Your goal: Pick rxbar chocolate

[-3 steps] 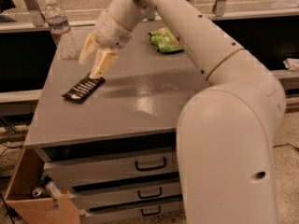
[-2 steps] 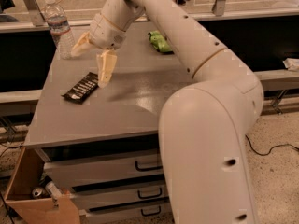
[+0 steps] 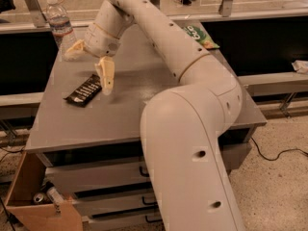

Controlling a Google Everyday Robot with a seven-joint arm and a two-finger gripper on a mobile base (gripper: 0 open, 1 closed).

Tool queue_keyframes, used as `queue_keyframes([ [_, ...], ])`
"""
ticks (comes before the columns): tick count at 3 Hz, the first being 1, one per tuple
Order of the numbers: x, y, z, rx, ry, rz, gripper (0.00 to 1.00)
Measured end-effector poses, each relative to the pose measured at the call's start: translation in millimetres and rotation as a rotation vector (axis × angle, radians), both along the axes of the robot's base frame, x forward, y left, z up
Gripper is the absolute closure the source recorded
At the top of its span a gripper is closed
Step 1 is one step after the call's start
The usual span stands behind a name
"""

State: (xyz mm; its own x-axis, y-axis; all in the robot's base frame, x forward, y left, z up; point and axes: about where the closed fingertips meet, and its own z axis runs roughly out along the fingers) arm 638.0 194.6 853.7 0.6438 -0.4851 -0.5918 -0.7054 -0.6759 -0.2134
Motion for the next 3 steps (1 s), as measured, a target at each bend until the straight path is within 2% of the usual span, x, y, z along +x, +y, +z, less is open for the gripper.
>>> queue_keyframes([
  [1, 0.8, 7.2, -13.7, -0.012, 0.032, 0.002, 0.17],
  [3, -0.1, 5.7, -19.8, -0.019, 0.064, -0.017, 0.64],
])
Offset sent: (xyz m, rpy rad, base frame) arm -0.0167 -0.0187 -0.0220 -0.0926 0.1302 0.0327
